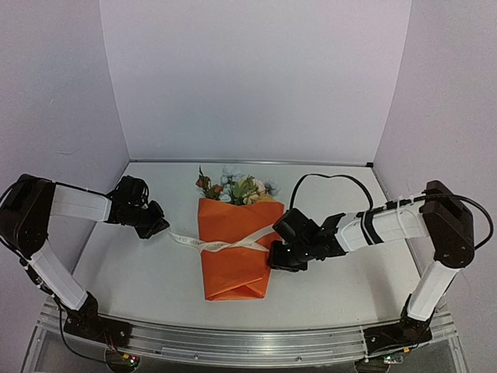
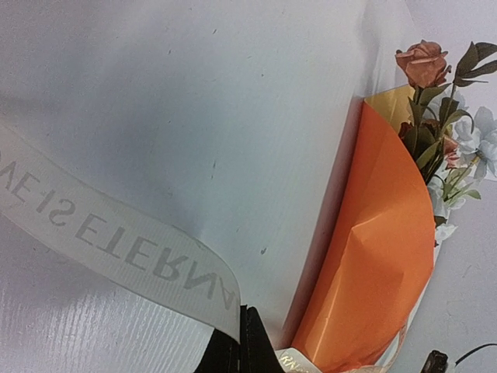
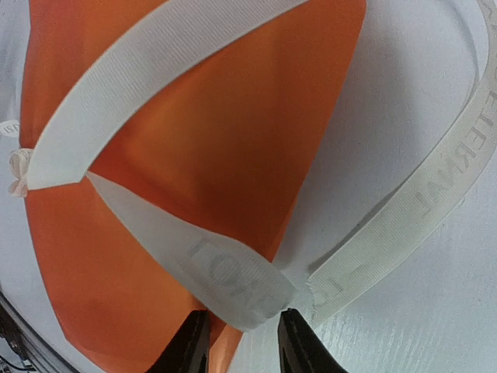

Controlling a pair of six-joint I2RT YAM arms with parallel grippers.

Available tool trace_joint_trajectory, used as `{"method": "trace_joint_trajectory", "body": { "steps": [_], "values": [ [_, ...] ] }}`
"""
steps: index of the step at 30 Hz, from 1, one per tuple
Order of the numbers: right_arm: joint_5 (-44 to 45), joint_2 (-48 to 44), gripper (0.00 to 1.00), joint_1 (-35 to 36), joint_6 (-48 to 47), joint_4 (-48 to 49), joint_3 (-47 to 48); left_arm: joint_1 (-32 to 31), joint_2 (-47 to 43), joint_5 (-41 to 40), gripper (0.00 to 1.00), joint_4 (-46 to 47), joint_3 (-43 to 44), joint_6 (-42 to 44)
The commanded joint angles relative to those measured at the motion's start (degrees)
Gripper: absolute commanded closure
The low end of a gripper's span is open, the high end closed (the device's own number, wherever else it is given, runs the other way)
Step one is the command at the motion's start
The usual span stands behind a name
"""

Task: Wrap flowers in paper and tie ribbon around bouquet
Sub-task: Cross the ribbon over the folded bouquet.

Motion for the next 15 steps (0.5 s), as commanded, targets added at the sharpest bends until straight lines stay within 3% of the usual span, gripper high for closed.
{"method": "trace_joint_trajectory", "body": {
  "steps": [1,8,15],
  "values": [
    [4.7,-0.16,0.72,-0.19,-0.23,1.1,0.79,-0.25,-0.32,-0.97,1.0,-0.56,2.56,1.63],
    [9.77,-0.35,0.75,-0.16,-1.53,-0.82,1.3,-0.24,0.0,-1.17,1.0,-0.78,2.89,1.81],
    [14.04,1.35,0.99,-0.17,-4.8,-3.81,5.63,-0.24,0.34,-1.46,1.0,-1.14,3.66,2.51]
  ]
}}
